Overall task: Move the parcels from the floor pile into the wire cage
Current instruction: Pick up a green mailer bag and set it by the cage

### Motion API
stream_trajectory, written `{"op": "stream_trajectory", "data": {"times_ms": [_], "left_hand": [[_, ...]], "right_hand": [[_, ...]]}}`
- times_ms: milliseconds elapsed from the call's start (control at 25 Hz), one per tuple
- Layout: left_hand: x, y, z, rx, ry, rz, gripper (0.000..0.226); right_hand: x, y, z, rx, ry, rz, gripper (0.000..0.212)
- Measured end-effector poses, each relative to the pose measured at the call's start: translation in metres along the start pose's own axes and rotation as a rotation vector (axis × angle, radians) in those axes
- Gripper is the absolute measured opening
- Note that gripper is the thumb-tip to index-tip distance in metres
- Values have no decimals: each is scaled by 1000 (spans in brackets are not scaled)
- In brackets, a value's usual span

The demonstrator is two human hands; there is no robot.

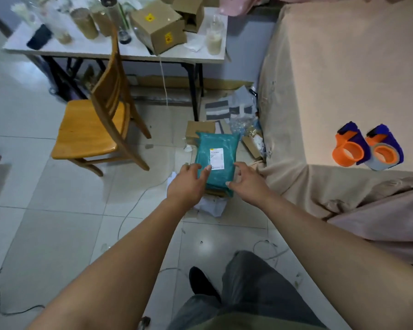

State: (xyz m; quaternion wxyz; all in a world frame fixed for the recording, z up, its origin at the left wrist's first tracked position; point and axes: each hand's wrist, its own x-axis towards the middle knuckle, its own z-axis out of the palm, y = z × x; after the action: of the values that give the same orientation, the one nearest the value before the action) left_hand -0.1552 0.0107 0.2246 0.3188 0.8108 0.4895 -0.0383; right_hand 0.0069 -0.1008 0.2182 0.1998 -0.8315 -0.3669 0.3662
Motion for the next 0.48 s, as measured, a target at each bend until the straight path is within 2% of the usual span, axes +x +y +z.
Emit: {"op": "stream_trajectory", "data": {"times_ms": [200, 480], "left_hand": [[84, 6, 14, 11, -69, -10, 67], [181, -8, 46, -57, -114, -126, 62]], "right_hand": [[84, 14, 1, 68, -48, 35, 74], [196, 55, 19, 32, -126, 113, 79]]}}
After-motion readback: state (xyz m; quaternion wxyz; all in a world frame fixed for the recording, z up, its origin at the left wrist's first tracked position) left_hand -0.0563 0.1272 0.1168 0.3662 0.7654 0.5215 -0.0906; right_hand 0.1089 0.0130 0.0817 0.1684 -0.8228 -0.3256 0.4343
